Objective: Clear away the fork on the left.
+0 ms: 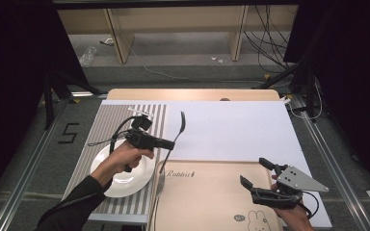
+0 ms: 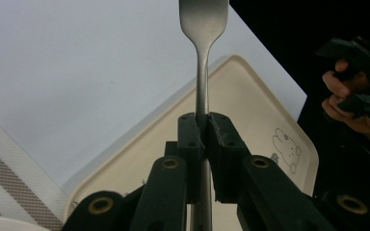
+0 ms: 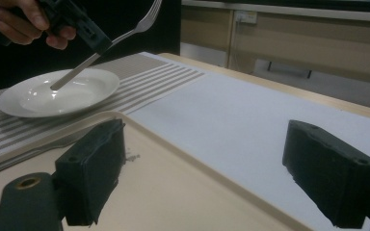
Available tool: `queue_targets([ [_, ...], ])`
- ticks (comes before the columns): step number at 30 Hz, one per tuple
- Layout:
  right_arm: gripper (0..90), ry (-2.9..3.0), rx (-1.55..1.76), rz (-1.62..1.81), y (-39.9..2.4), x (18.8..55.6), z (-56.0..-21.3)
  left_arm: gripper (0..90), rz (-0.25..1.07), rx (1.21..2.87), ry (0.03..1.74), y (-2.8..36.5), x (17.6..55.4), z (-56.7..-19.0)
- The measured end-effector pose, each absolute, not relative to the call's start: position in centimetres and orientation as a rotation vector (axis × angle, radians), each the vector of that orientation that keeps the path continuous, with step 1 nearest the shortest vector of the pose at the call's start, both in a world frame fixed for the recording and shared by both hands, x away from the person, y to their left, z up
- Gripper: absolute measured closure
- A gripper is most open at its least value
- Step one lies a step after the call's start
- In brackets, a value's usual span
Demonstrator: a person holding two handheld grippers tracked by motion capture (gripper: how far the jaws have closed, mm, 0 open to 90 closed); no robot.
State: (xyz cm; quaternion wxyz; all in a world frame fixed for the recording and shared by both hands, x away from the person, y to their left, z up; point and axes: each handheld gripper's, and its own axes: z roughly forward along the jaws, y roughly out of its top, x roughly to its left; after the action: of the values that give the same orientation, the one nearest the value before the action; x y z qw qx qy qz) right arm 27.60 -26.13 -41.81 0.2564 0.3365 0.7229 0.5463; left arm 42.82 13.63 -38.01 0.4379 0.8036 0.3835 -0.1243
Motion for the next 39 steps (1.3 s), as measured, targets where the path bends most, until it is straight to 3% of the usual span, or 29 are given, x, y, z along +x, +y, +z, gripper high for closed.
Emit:
queue_targets([
  [30, 15.9, 1.964, 0.907, 1.478, -26.0, 27.6, -41.8, 84.0, -0.429, 2.035, 0.941, 11.7, 37.2, -43.2],
  [39, 15.9, 1.965, 0.906, 1.48, -26.0, 27.6, -41.8, 84.0, -0.398, 2.112, 0.93, 11.0, 36.0, -44.0],
])
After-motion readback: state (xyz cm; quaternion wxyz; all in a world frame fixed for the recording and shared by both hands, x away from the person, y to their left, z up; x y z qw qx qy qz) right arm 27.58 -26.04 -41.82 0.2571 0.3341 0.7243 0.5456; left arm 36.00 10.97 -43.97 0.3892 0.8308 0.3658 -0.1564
